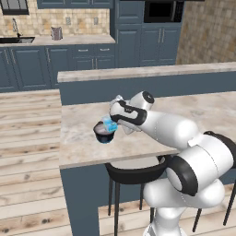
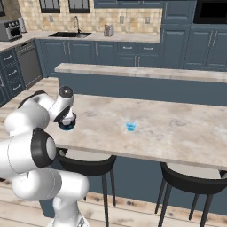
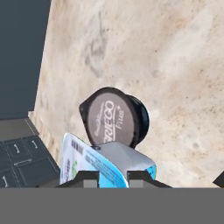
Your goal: Stack the yogurt containers by placing the smaller containers on top of the larger containers.
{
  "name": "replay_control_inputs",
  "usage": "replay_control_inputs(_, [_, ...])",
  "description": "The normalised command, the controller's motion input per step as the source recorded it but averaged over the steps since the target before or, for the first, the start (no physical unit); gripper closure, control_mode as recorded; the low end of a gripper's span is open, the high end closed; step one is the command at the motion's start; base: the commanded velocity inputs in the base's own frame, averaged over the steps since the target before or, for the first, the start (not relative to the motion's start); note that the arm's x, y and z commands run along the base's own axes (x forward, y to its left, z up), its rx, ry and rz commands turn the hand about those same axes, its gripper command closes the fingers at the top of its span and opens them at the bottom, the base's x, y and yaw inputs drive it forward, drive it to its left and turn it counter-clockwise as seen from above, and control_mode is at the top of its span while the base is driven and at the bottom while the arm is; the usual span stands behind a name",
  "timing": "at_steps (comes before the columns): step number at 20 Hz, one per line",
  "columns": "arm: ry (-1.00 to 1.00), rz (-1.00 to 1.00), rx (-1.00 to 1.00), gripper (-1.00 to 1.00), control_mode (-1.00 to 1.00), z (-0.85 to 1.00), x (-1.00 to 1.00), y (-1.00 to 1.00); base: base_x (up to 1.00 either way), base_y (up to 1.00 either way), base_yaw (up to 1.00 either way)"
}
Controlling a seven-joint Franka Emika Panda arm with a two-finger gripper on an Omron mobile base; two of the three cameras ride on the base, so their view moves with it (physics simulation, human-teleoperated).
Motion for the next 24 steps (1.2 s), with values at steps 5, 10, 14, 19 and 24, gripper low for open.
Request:
replay_control_inputs(5, [0.0, 0.0, 0.0, 1.0, -1.0, -0.05, 0.0, 0.0, 0.0, 0.0, 0.0])
replay_control_inputs(10, [0.0, 0.0, 0.0, 1.0, -1.0, -0.07, 0.01, 0.0, 0.0, 0.0, 0.0])
replay_control_inputs(14, [0.0, 0.0, 0.0, 1.0, -1.0, -0.08, 0.0, 0.0, 0.0, 0.0, 0.0])
replay_control_inputs(19, [-0.01, 0.0, 0.02, 1.0, -1.0, -0.06, 0.03, 0.0, 0.0, 0.0, 0.0])
replay_control_inputs(24, [-0.04, 0.0, 0.02, 1.0, -1.0, -0.06, 0.06, 0.0, 0.0, 0.0, 0.0])
